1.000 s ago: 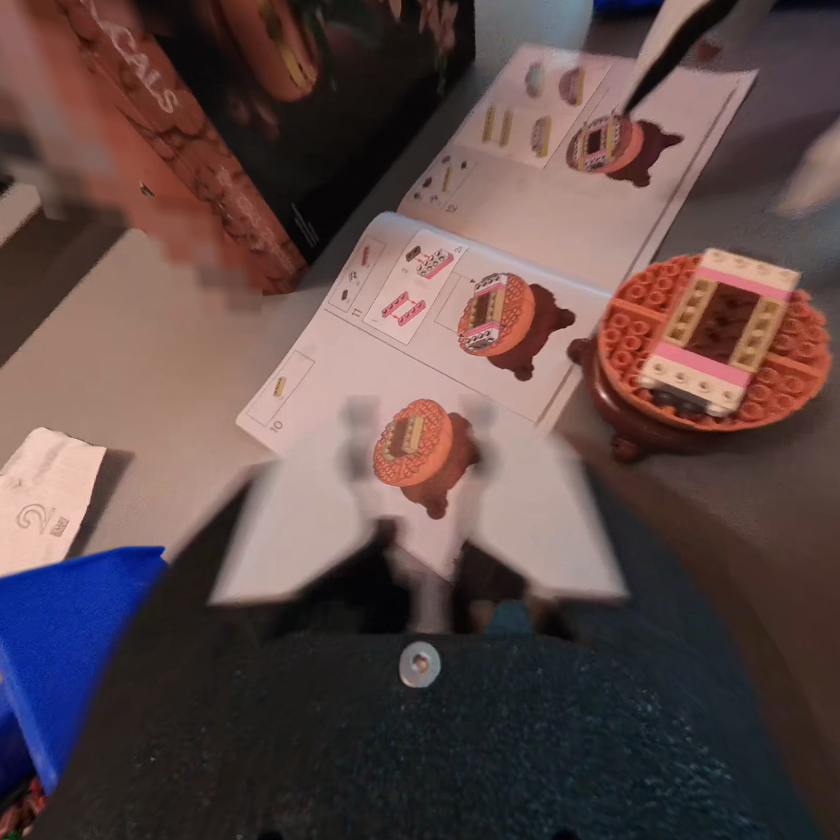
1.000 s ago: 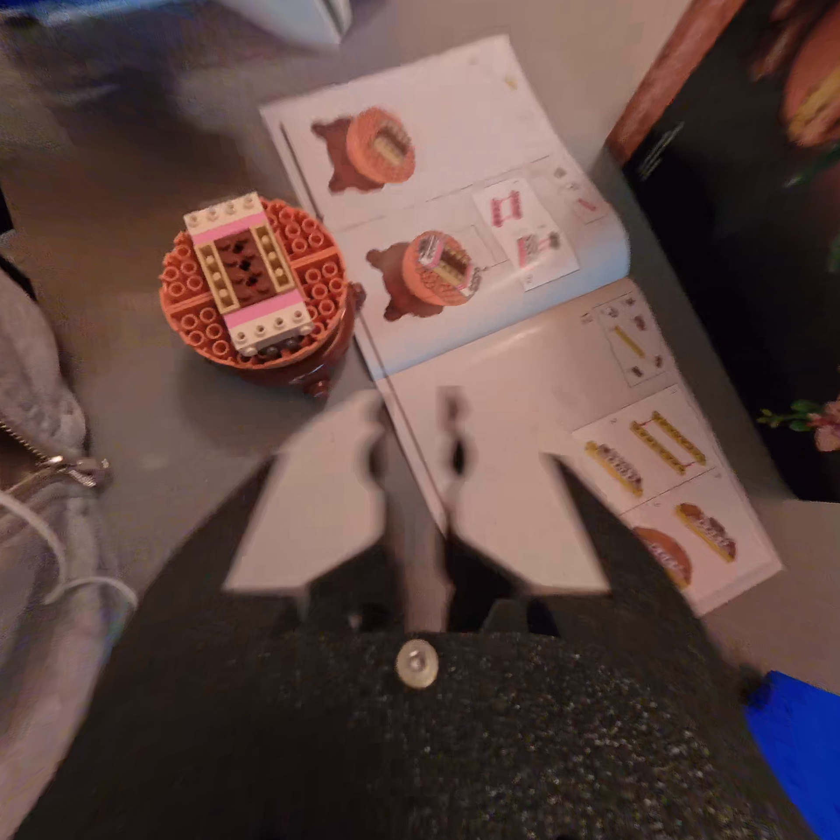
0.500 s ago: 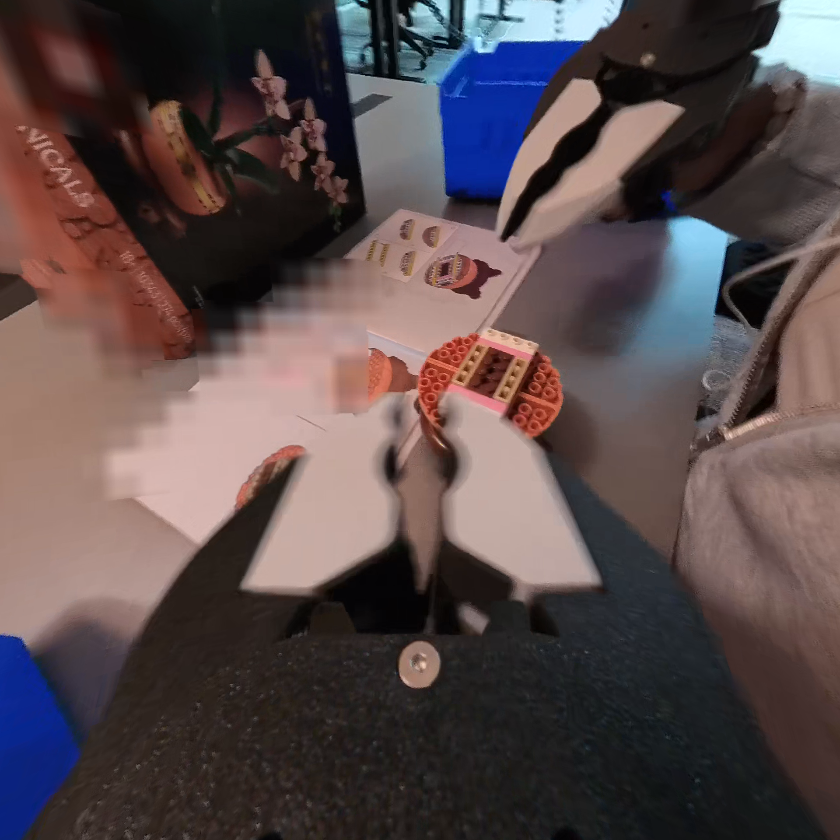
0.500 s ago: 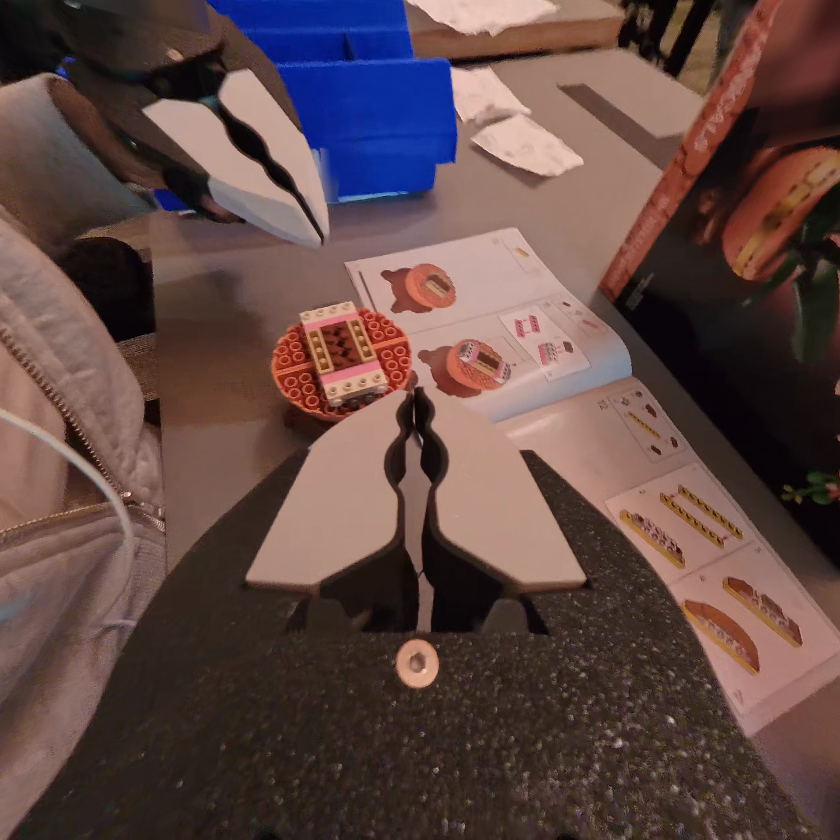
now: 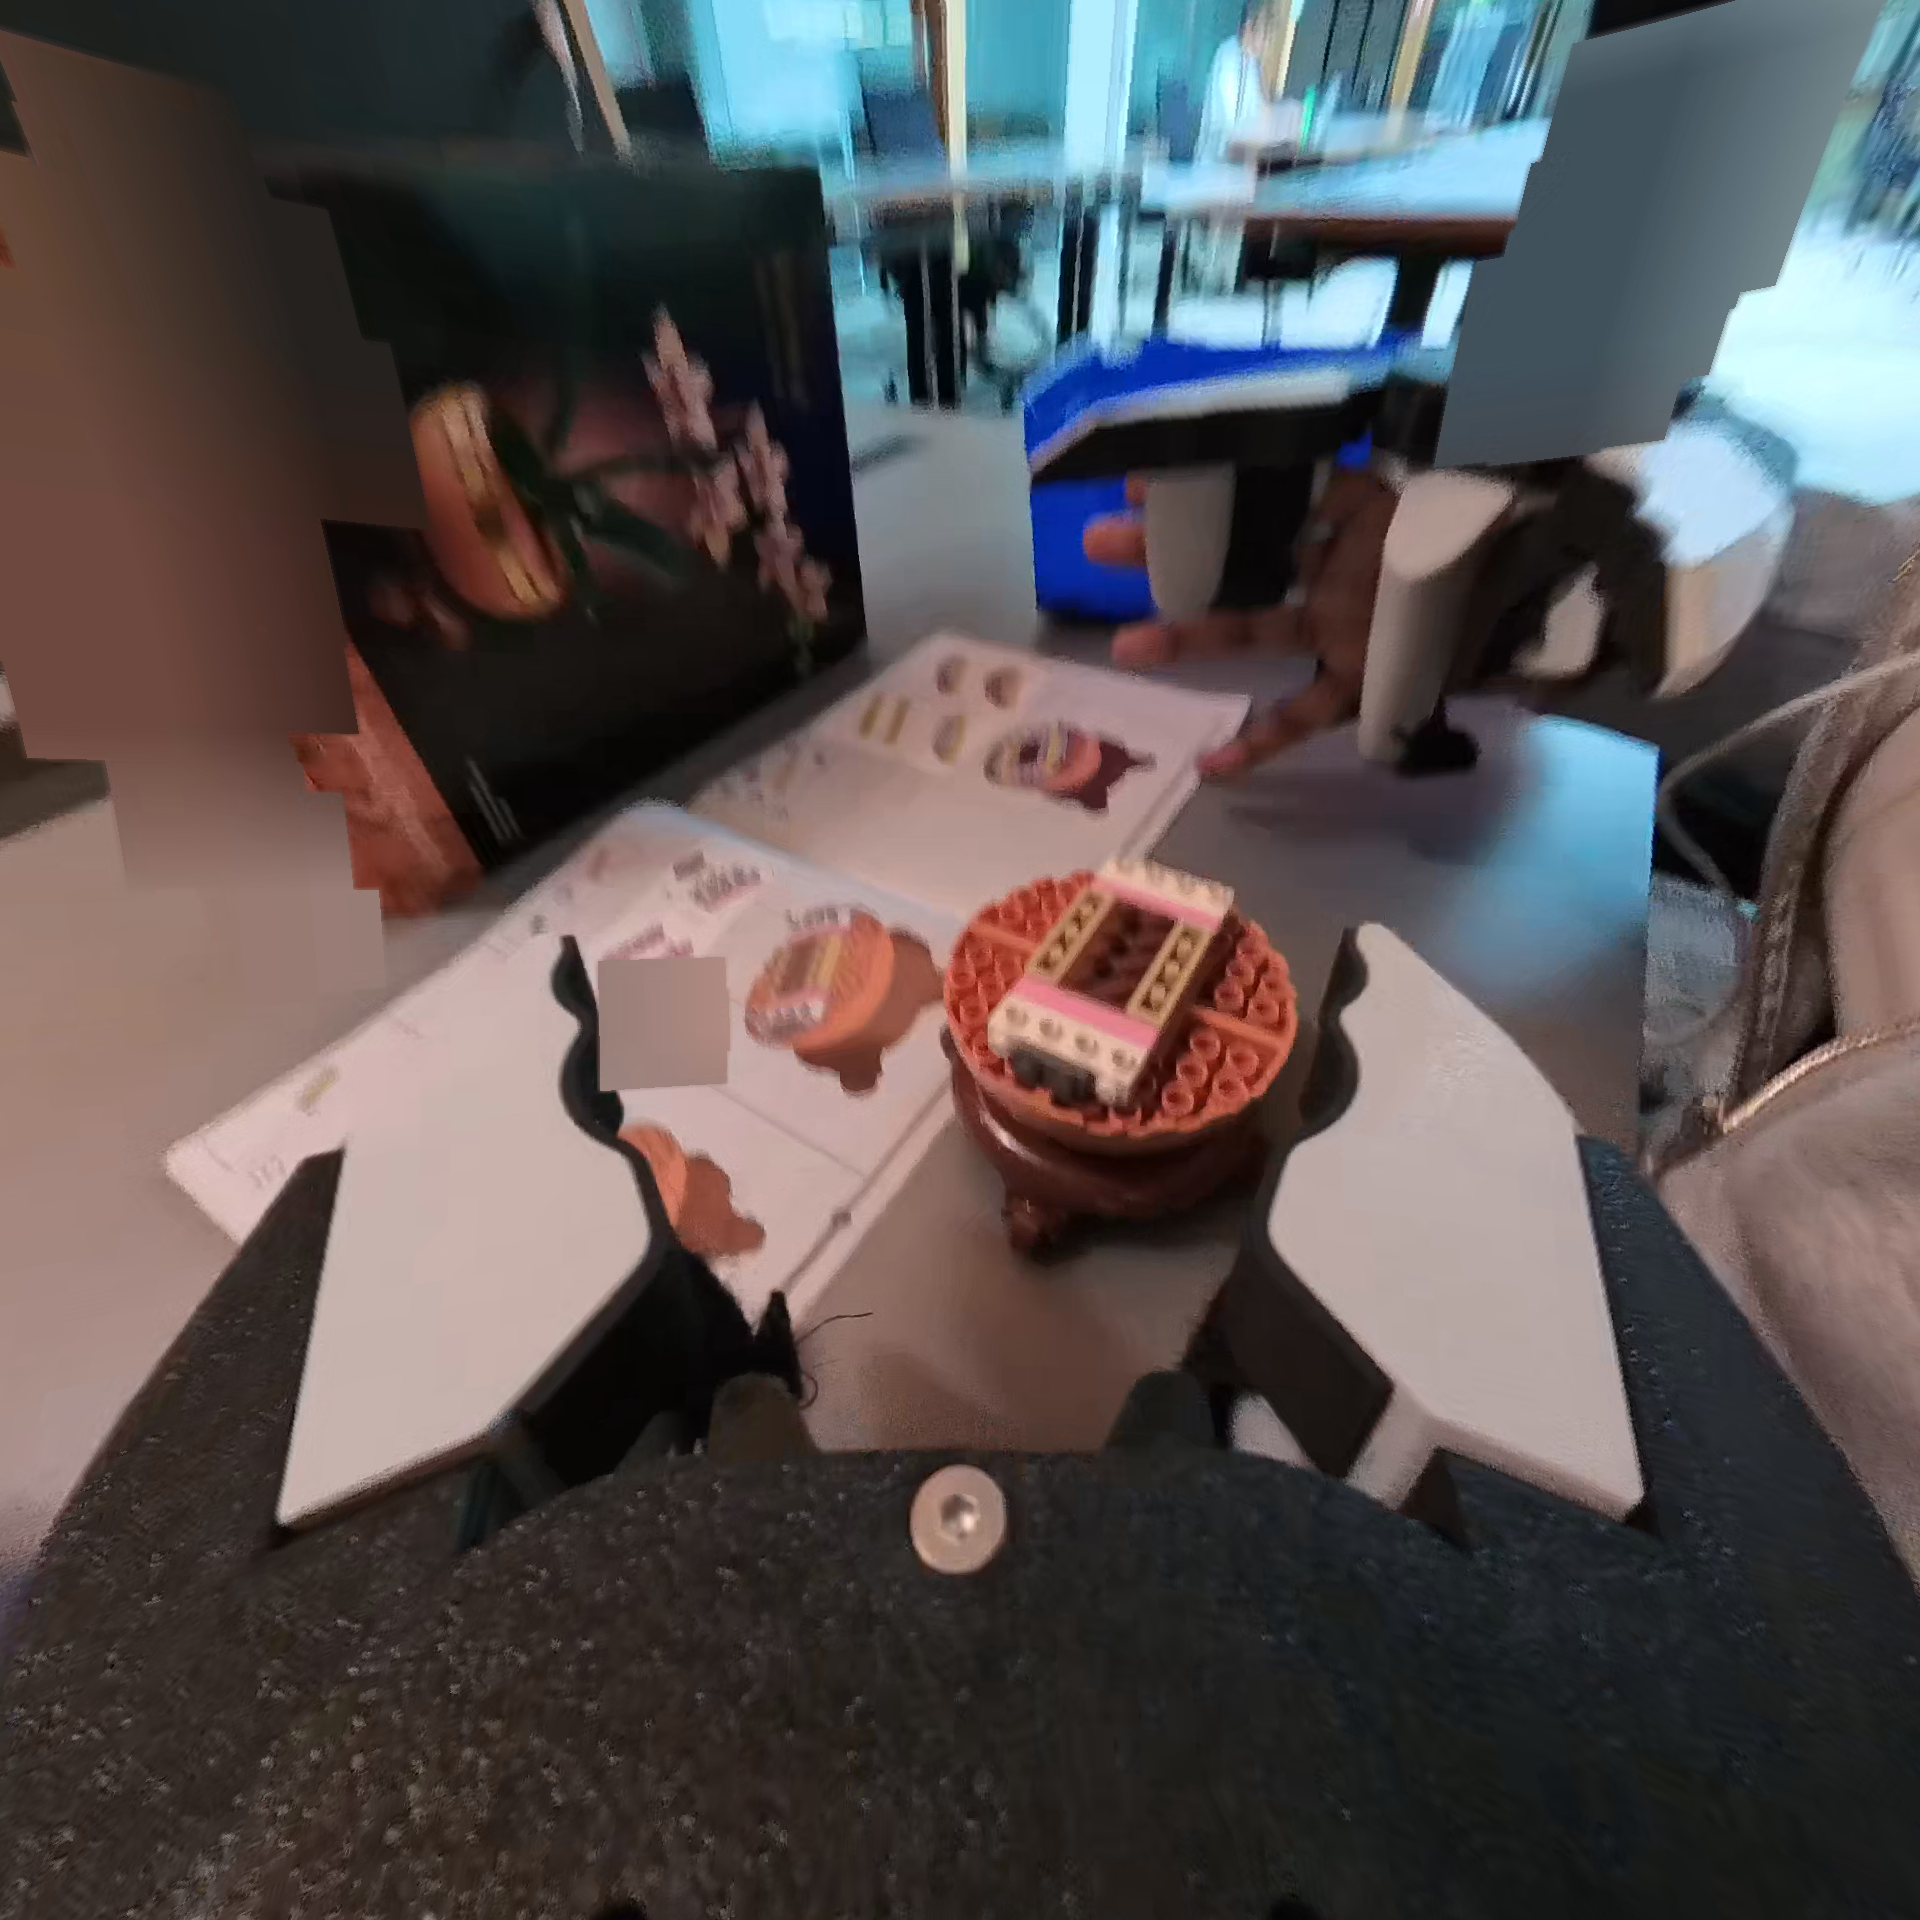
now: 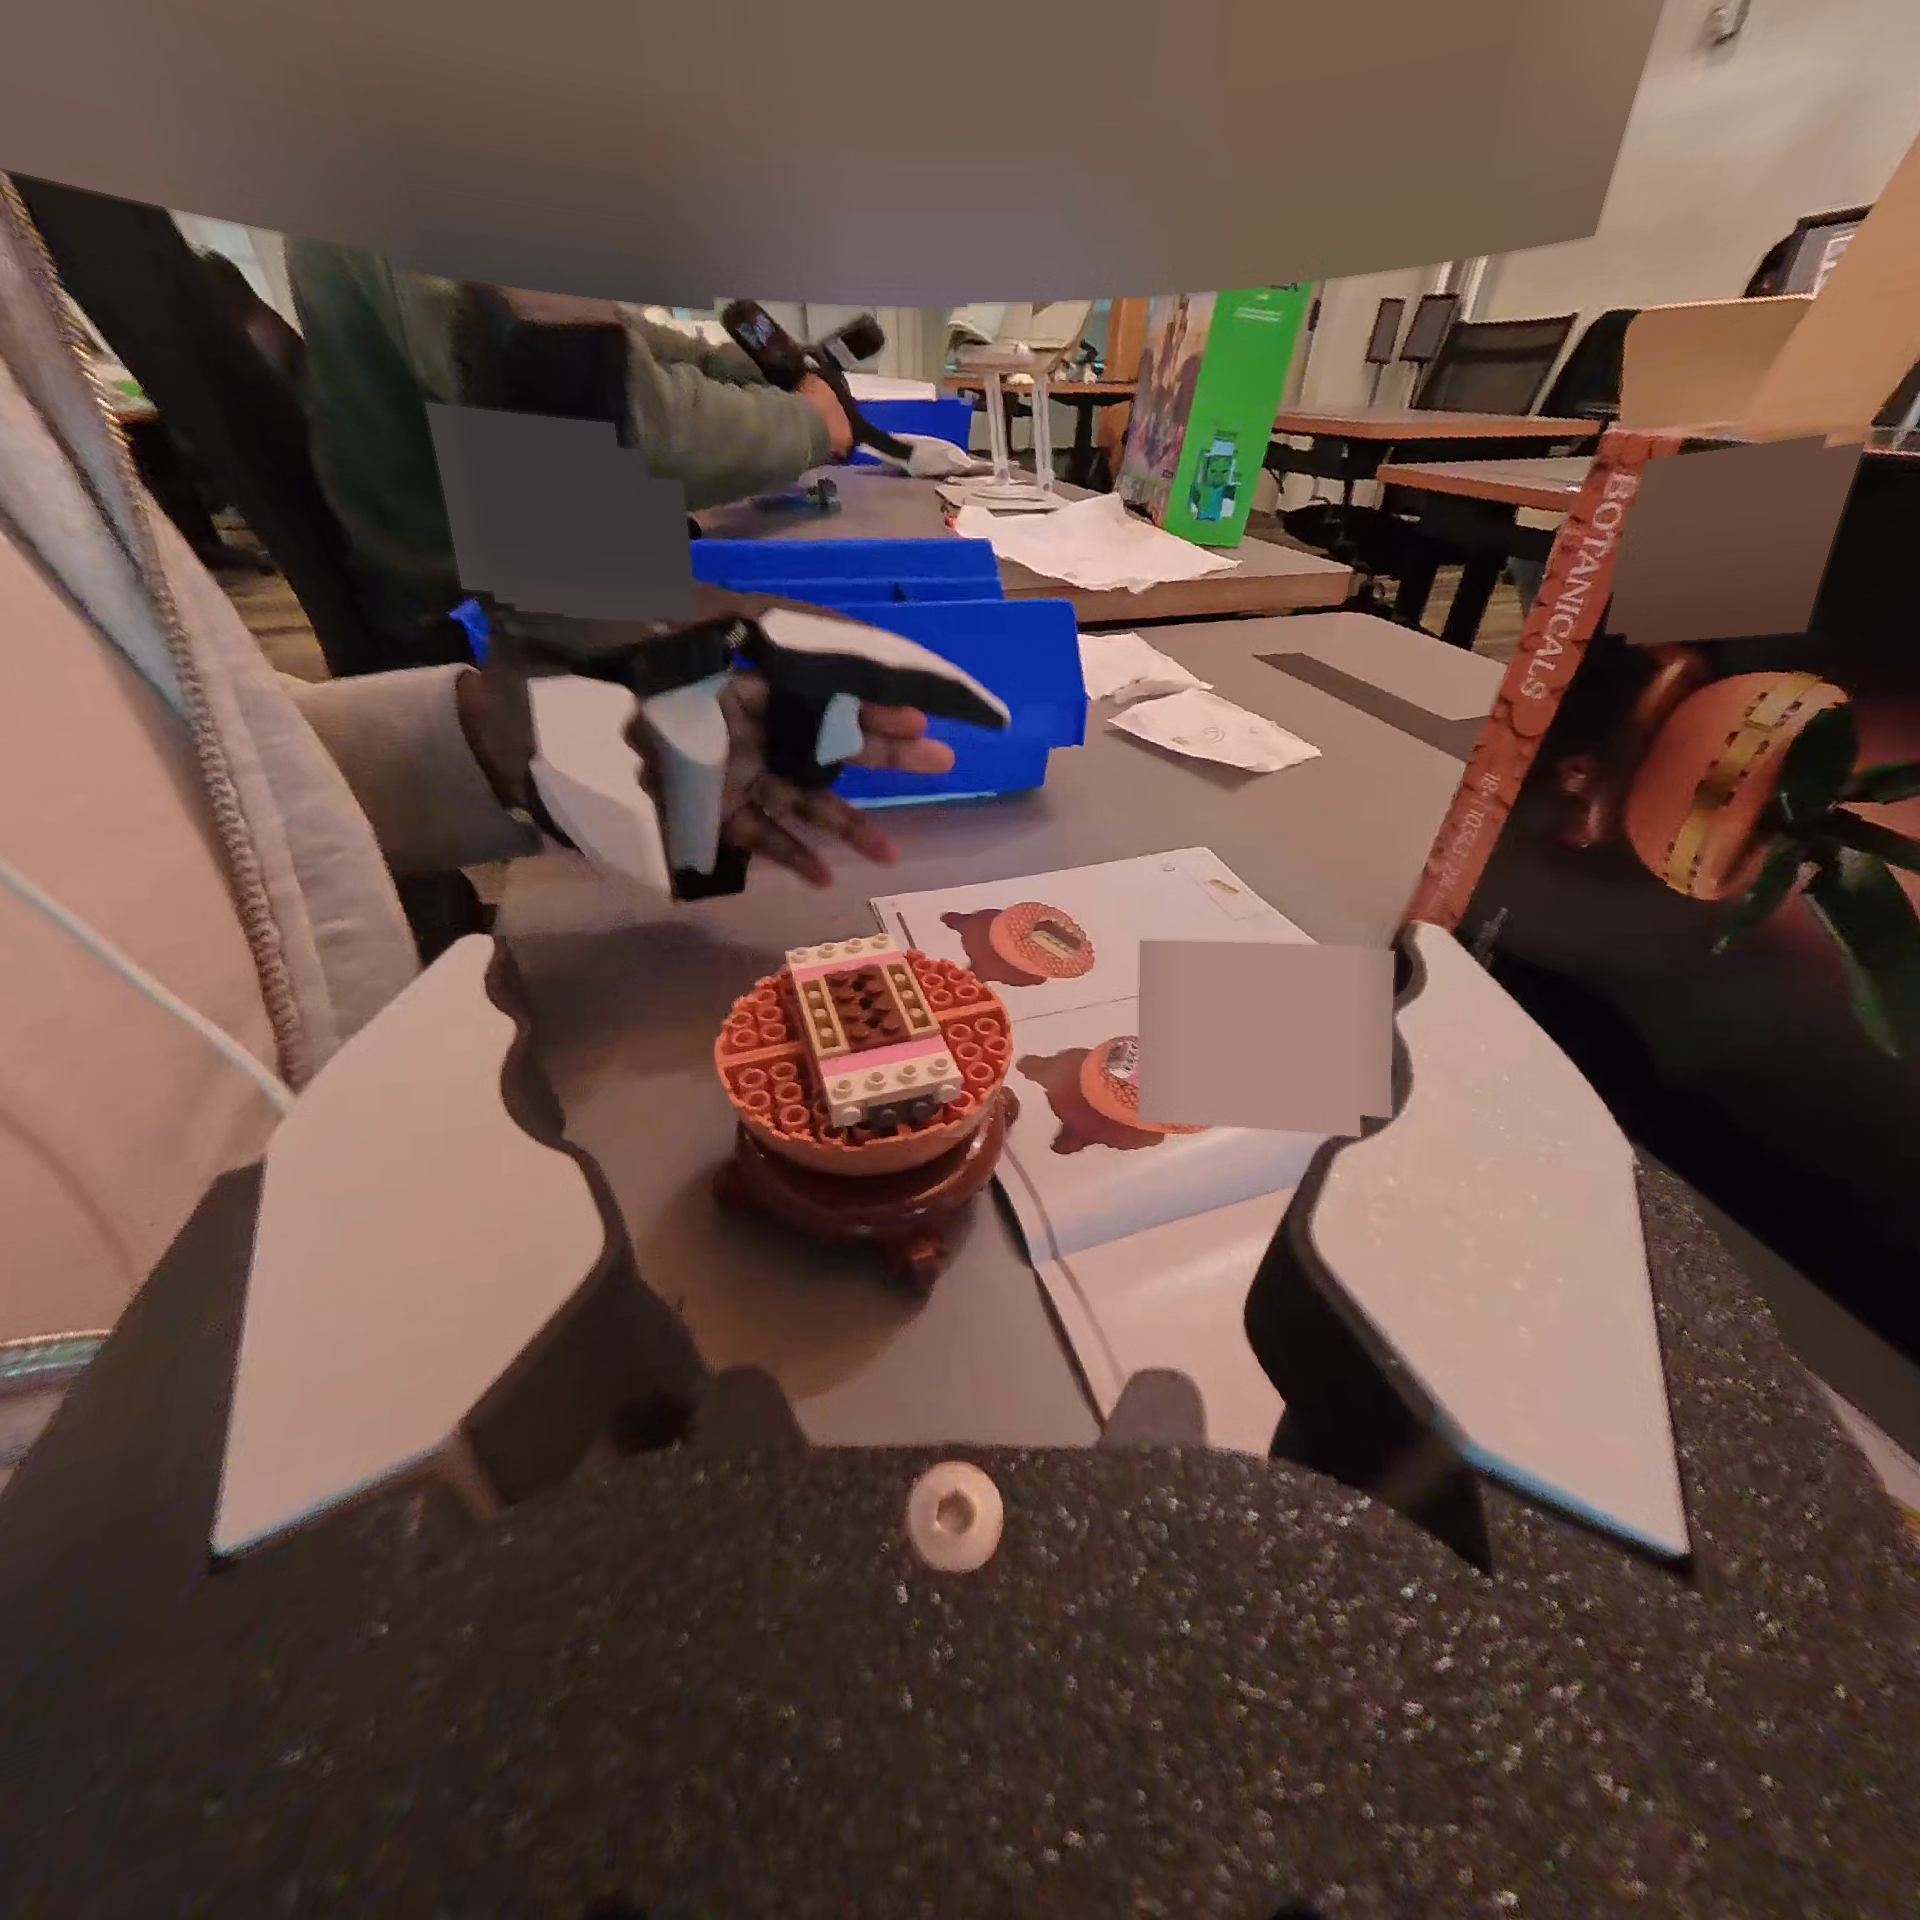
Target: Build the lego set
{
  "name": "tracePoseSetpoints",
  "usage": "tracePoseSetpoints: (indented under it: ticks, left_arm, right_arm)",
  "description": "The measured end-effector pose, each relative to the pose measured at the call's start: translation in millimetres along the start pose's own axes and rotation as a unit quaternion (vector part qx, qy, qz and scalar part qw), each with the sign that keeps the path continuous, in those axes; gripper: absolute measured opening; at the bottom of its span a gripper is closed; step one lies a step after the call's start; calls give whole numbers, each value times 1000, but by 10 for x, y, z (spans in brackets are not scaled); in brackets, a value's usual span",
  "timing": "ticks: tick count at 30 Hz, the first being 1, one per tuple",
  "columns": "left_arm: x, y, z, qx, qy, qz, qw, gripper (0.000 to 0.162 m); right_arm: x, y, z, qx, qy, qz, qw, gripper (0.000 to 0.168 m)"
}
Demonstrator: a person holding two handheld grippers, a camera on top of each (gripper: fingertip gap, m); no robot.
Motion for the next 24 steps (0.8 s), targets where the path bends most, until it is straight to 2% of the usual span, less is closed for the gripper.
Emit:
tracePoseSetpoints:
  ticks: [1, 3, 4, 5, 6, 7, 8, 9, 11, 12, 13, 14, 15, 16, 17, 19, 20, 21, 22, 23, 24]
  left_arm:
    - [-27, -19, 1, -3, 17, 29, 999, 126]
    - [-62, -39, -17, -17, 22, 37, 999, 117]
    - [-64, -38, -23, -15, 23, 27, 999, 117]
    - [-59, -36, -26, -13, 28, 17, 999, 115]
    - [-49, -37, -21, -8, 39, 9, 999, 110]
    - [-37, -48, -6, 4, 60, 0, 998, 88]
    - [-31, -65, 12, 17, 84, -8, 996, 19]
    - [-41, -72, 24, 23, 93, -8, 995, 0]
    - [-77, -82, 18, 23, 79, 8, 997, 0]
    - [-94, -93, 4, 15, 75, 24, 997, 0]
    - [-107, -103, -16, 5, 71, 38, 997, 0]
    - [-116, -109, -37, -6, 66, 51, 996, 12]
    - [-124, -105, -61, -22, 62, 62, 996, 39]
    - [-133, -92, -90, -43, 57, 68, 995, 75]
    - [-140, -74, -118, -64, 51, 65, 995, 100]
    - [-141, -27, -157, -83, 41, 44, 995, 127]
    - [-133, -7, -169, -84, 39, 33, 995, 131]
    - [-126, 4, -184, -88, 40, 26, 995, 128]
    - [-124, -4, -204, -101, 47, 24, 993, 113]
    - [-135, -44, -233, -138, 63, 35, 988, 63]
    - [-170, -110, -264, -192, 78, 65, 976, 0]
  right_arm:
    - [10, 2, 12, 9, -12, -7, 1000, 143]
    - [33, 14, 32, 25, -40, -24, 999, 135]
    - [45, 16, 49, 36, -56, -35, 997, 124]
    - [48, 7, 60, 37, -75, -42, 996, 95]
    - [42, -14, 52, 24, -94, -38, 995, 49]
    - [21, -38, 46, 11, -114, -18, 993, 1]
    - [-6, -49, 57, 17, -111, -1, 994, 0]
    - [-27, -59, 79, 23, -102, 5, 995, 0]
    - [-54, -80, 123, 32, -91, 17, 995, 3]
    - [-65, -84, 141, 42, -83, 32, 995, 15]
    - [-76, -77, 153, 50, -73, 48, 995, 49]
    - [-88, -55, 169, 61, -56, 55, 995, 87]
    - [-90, -26, 188, 70, -41, 48, 996, 111]
    - [-86, 1, 207, 78, -33, 37, 996, 126]
    - [-75, 21, 223, 85, -35, 26, 995, 129]
    - [-51, 48, 247, 95, -44, 19, 994, 123]
    - [-40, 55, 264, 101, -44, 17, 994, 111]
    - [-31, 50, 288, 116, -49, 14, 992, 87]
    - [-25, 25, 308, 126, -65, 9, 990, 26]
    - [-30, 6, 328, 138, -74, 9, 988, 1]
    - [-39, -5, 351, 147, -69, 8, 987, 0]
Point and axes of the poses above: each gripper's, where its closed fingertips meet, y out along the fingers, x out of its underside, z = x × y across the jaws, the point moved 10 cm from there along -y, back along the fingers, and after that the axes turned 6 degrees about x, right-handed, at the moved point
